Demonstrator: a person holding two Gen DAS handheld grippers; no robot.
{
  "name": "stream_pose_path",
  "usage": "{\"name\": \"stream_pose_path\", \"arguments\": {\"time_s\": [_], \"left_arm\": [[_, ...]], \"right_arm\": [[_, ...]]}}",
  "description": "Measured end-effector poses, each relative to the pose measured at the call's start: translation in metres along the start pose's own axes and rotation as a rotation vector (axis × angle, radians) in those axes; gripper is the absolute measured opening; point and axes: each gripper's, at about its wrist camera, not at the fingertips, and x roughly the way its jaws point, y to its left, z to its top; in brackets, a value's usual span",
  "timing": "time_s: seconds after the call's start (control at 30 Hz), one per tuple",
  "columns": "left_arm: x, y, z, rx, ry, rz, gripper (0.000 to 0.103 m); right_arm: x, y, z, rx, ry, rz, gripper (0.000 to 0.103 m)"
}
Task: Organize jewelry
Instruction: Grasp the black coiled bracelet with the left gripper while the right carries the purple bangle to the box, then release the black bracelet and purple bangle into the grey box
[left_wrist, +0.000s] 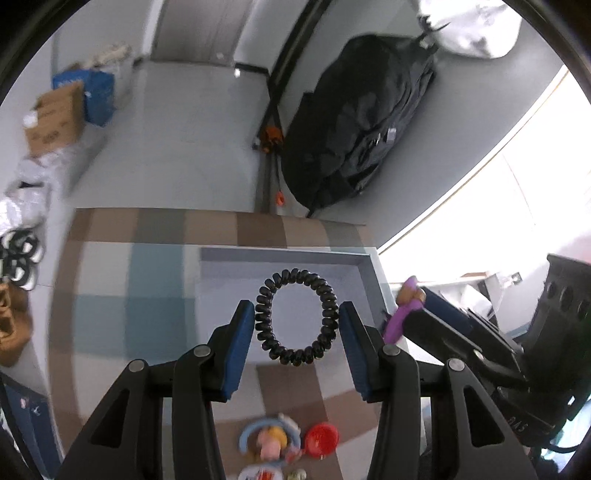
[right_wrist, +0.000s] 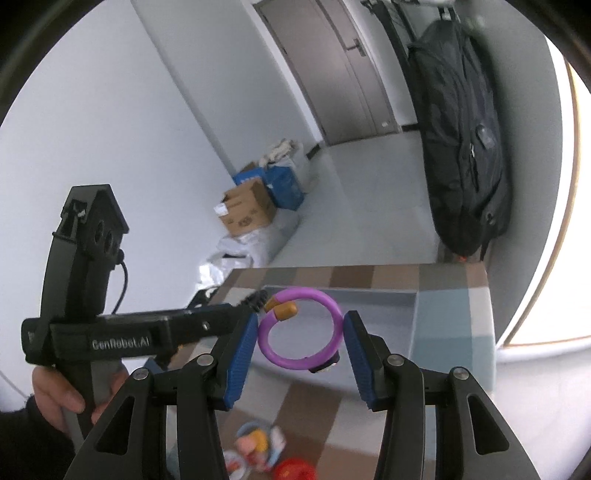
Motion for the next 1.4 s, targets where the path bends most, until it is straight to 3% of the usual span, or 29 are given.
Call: {"name": "stream_pose_path", "arguments": {"time_s": [0.07, 0.23, 0.3, 0.33, 0.37, 0.4, 0.47, 0.6, 0.8, 1.07, 1.4], "left_arm": [[0.017, 0.007, 0.005, -0.025, 0.022, -0.007, 0.041], [0.041, 0.026, 0.011, -0.110, 0.087, -0.087, 0.043], [0.043, 0.026, 0.012, -0.124, 0.102, -0.087, 0.050], [0.040, 0.022, 0.013, -0.114, 0.098, -0.096, 0.055], [0.037, 0.019, 0.012, -0.095, 0.089, -0.106, 0.067], [0.034, 0.016, 0.012, -0.083, 0.073, -0.100, 0.075], [0.026, 0.011, 0.011, -0.056, 0.024, -0.088, 0.081], [0.021, 0.011, 0.005, -0.056, -0.028, -0.045, 0.082], [-0.006, -0.003, -0.020, 0.001, -0.133, 0.091, 0.082], [-0.035, -0.018, -0.047, 0.032, -0.232, 0.235, 0.082], [-0.053, -0.022, -0.091, 0.000, -0.254, 0.306, 0.082]], "right_arm": [[0.019, -0.011, 0.004, 0.017, 0.042, -0.004, 0.038], [0.045, -0.031, -0.001, 0.075, 0.104, -0.015, 0.038], [0.045, -0.037, -0.001, 0.107, 0.107, -0.014, 0.042], [0.043, -0.040, 0.001, 0.117, 0.098, -0.008, 0.051], [0.037, -0.043, 0.002, 0.128, 0.072, -0.002, 0.064], [0.031, -0.044, 0.002, 0.134, 0.053, 0.000, 0.069], [0.020, -0.047, 0.003, 0.147, 0.021, 0.003, 0.078], [0.000, -0.051, -0.005, 0.173, -0.018, -0.007, 0.087], [-0.020, -0.041, -0.011, 0.145, -0.084, -0.034, 0.102], [-0.039, -0.019, -0.027, 0.066, -0.121, -0.047, 0.103], [-0.059, 0.001, -0.059, 0.045, -0.103, -0.064, 0.103]]}}
